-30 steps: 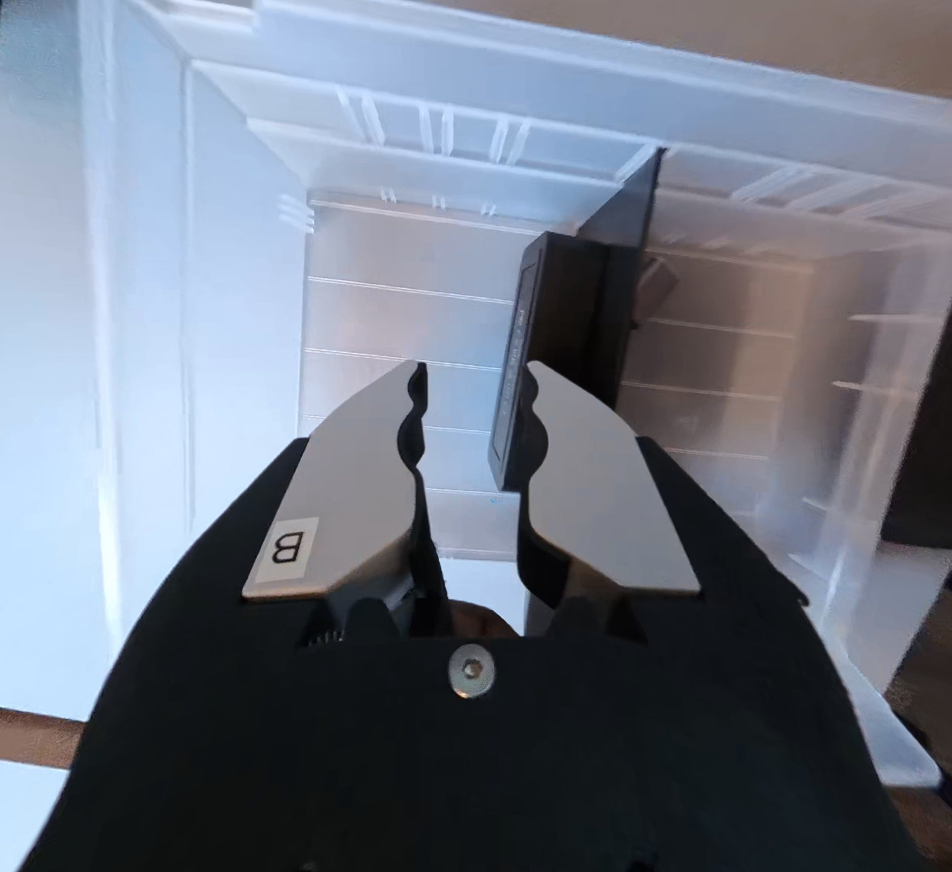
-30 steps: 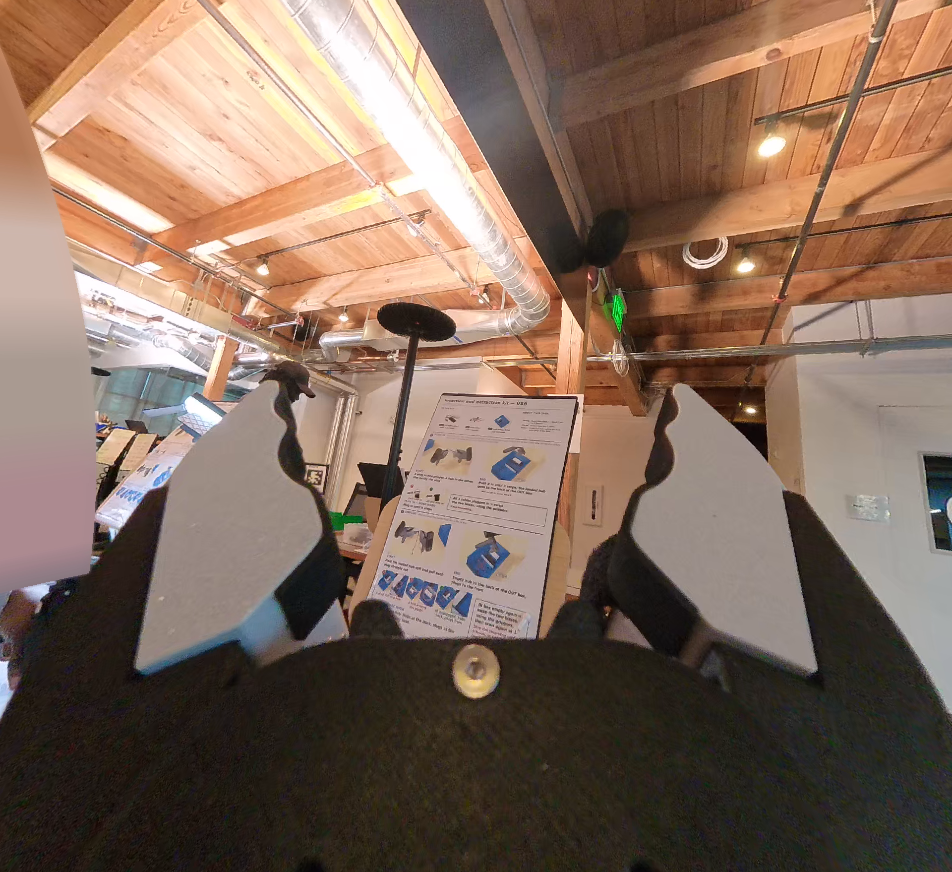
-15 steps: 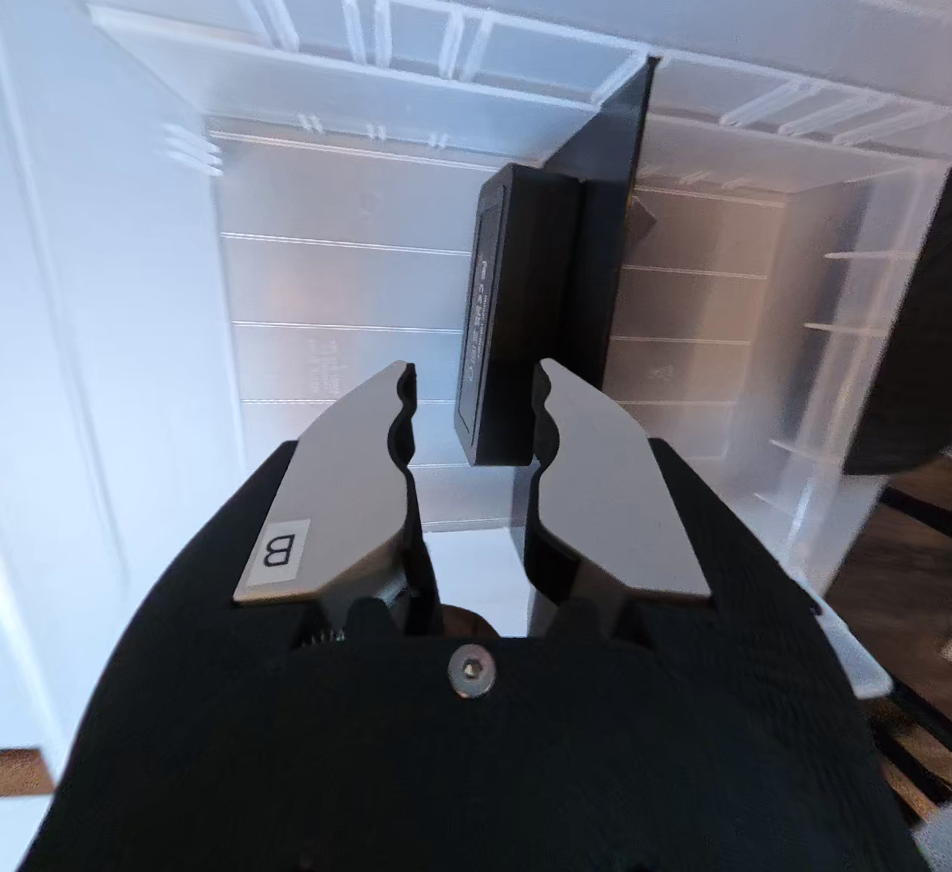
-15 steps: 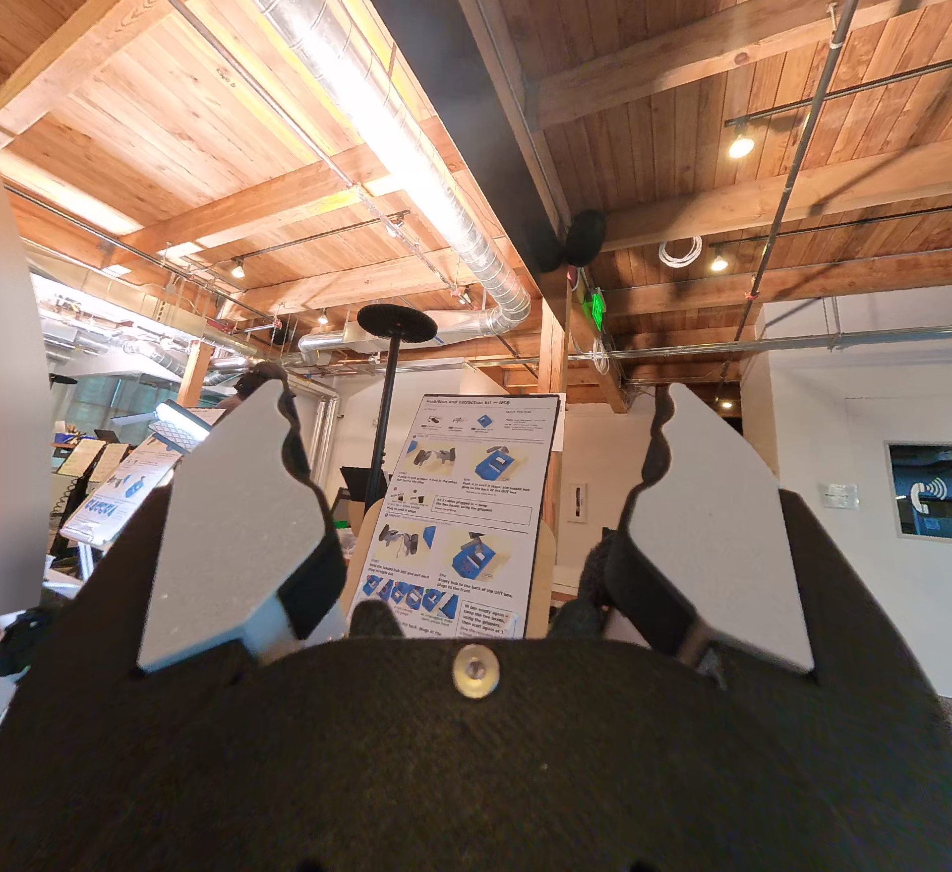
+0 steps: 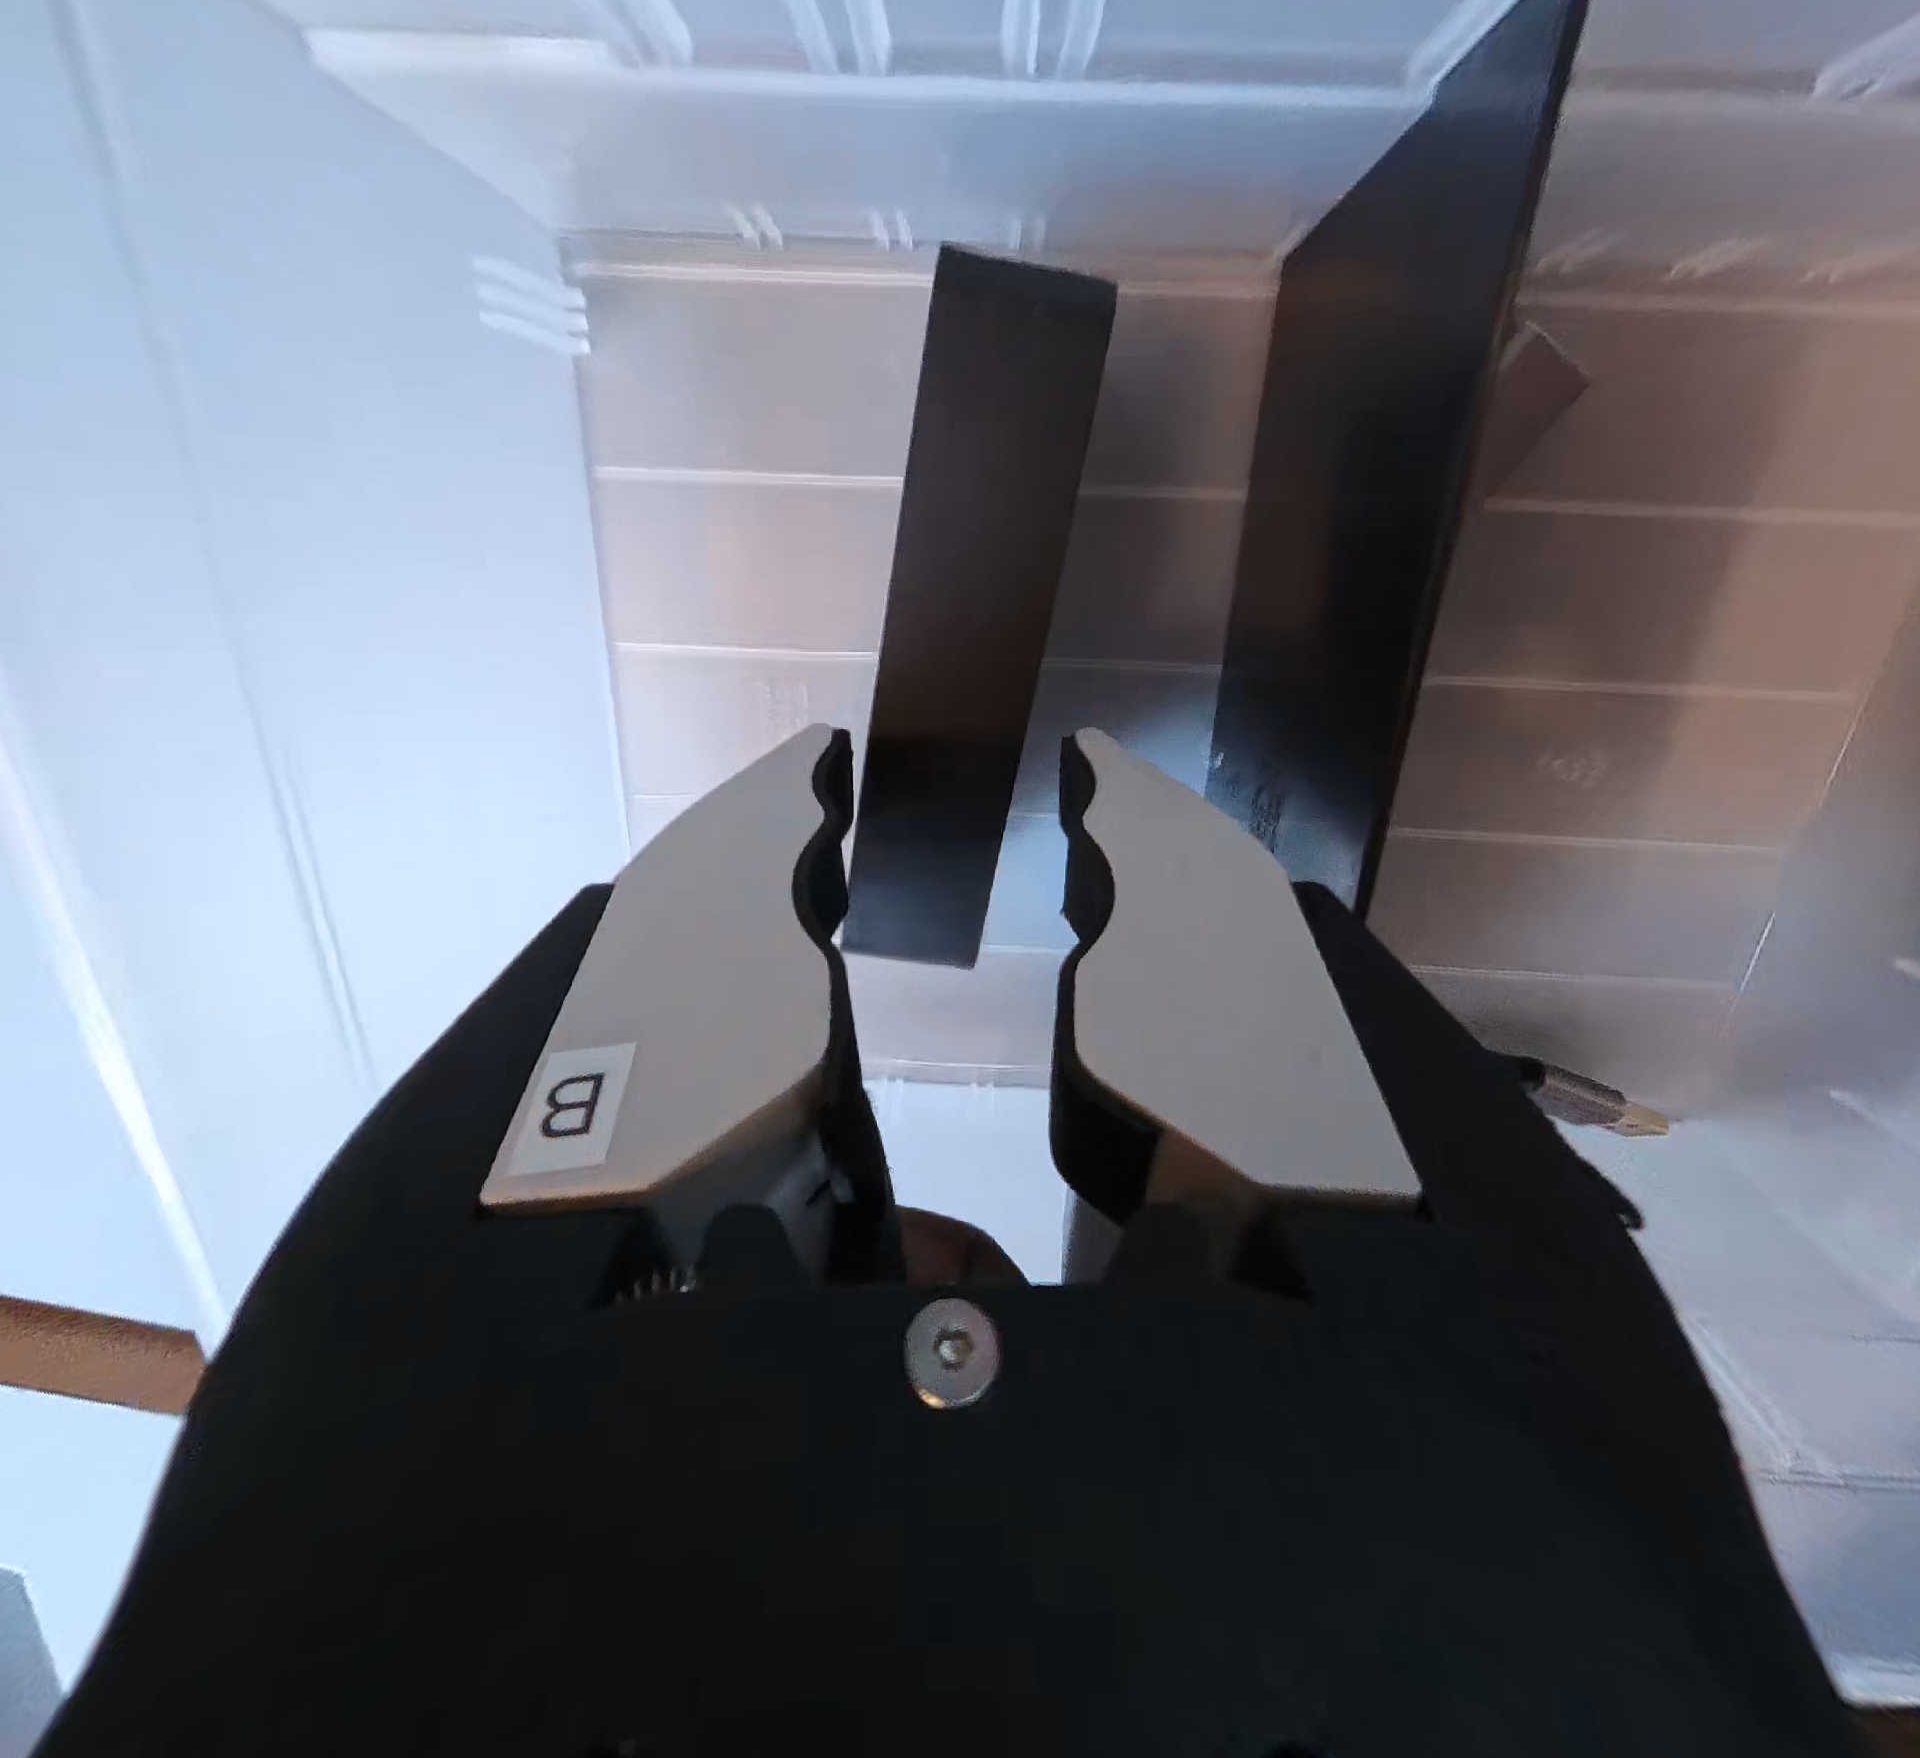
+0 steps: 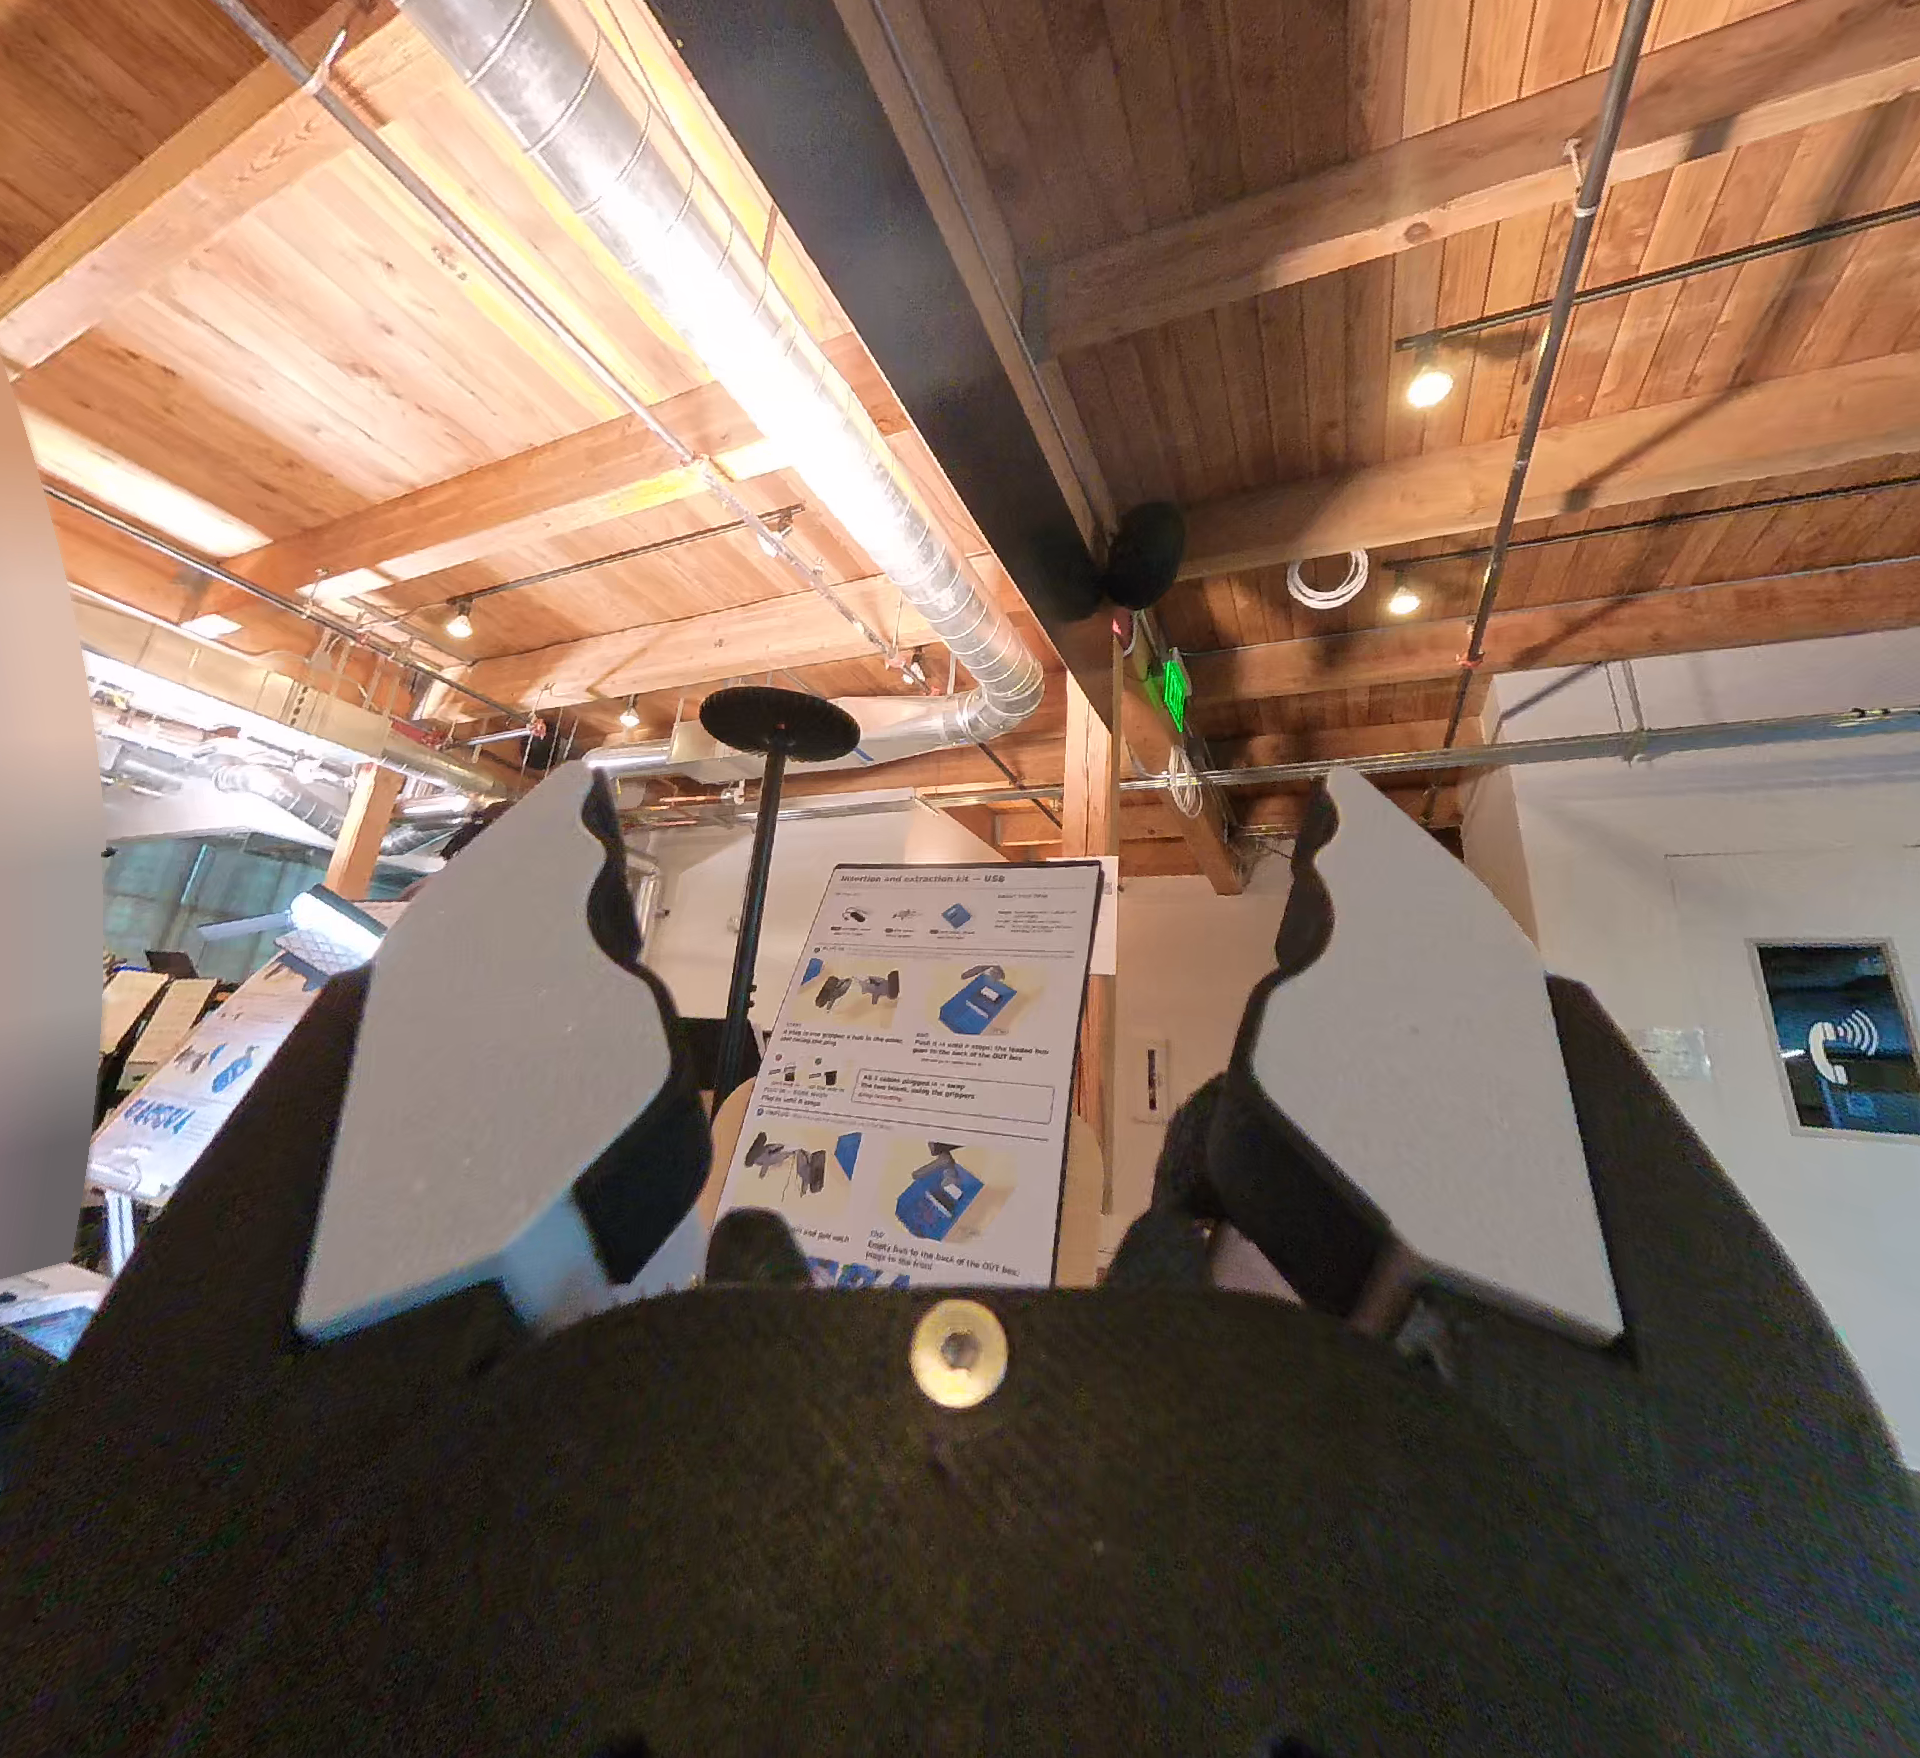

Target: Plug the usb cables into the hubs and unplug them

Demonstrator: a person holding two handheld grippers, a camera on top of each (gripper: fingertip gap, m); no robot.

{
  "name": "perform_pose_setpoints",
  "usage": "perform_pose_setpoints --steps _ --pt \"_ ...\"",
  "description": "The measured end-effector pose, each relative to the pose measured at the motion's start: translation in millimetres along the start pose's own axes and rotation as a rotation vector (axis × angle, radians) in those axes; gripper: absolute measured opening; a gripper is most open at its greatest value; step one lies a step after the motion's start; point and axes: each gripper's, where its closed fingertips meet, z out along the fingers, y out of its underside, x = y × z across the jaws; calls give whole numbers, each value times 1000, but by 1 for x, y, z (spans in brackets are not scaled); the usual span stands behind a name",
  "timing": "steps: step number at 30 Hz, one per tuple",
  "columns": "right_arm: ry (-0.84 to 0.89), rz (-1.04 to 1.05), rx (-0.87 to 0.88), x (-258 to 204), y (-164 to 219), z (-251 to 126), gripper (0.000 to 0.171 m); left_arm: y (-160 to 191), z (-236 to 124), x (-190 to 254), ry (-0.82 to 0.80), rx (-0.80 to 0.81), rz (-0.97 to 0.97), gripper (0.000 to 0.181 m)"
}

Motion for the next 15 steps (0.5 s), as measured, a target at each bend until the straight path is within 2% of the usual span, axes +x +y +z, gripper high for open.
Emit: perform_pose_setpoints --steps 1,3,5,7,10,15 --pt "7 3 8 2 -1 -1 121 -7 -2 0 -5 40 3 39" --pt "24 15 29 6 -5 -2 118 -18 -5 1 -5 95 17 42" --pt "38 35 54 10 -8 -4 115 -18 2 2 -14 54 48 42" --pt "43 52 74 11 -12 -5 113 -12 14 -2 -52 -20 73 30" --pt "52 53 90 13 -16 -8 111 -18 12 -8 -106 -19 54 29" --pt "66 -4 45 12 -11 -7 105 -46 -43 -21 -228 272 -119 28"
